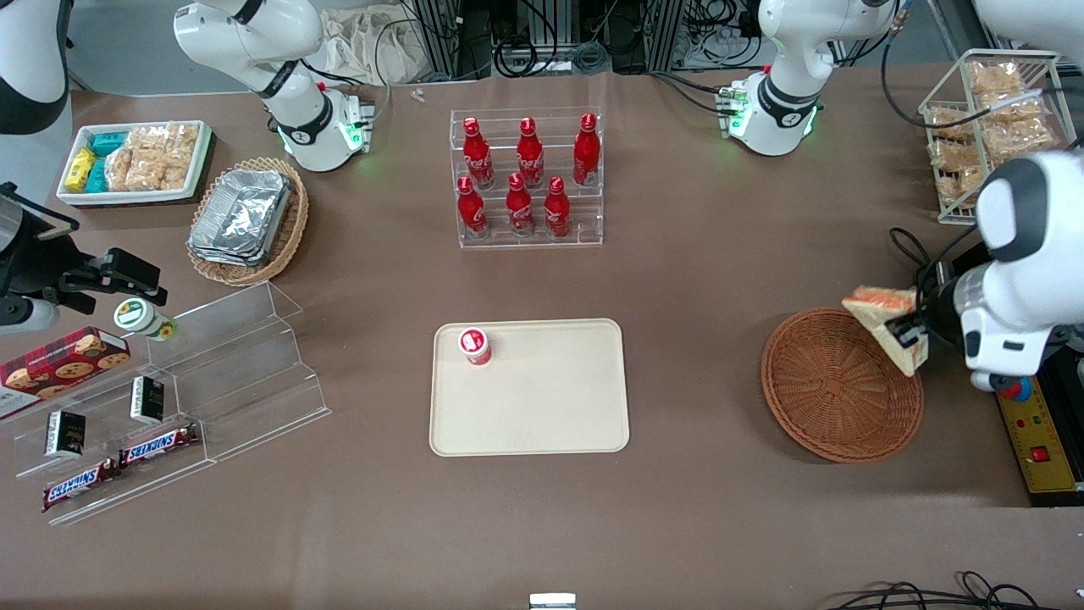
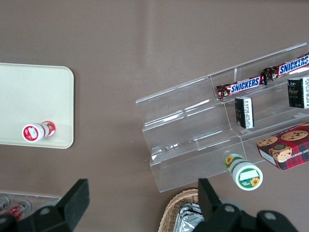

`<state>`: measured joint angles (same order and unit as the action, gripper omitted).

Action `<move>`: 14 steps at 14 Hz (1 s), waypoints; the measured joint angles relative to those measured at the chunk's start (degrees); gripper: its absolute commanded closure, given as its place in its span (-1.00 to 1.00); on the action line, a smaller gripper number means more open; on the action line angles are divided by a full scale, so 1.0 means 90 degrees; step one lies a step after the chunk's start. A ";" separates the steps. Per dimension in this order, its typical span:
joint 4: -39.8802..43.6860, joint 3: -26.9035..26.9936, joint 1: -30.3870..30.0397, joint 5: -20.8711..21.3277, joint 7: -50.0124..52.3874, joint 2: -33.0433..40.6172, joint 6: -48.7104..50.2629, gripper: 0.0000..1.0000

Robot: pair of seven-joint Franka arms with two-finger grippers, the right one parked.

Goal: Place sandwich from basket to tray
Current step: 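Carry the sandwich over the cream tray with the left gripper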

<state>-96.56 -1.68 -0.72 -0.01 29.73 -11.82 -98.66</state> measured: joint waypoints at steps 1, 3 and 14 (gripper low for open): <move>0.0173 -0.0264 0.0032 -0.0009 -0.0132 0.0010 0.0239 1.00; 0.0246 -0.0933 0.0096 -0.0015 -0.0138 -0.0042 0.0474 1.00; 0.0335 -0.2429 0.2096 0.1682 0.1090 -0.1917 -0.2269 1.00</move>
<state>-93.55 -23.54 18.15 15.12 39.53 -29.08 -119.08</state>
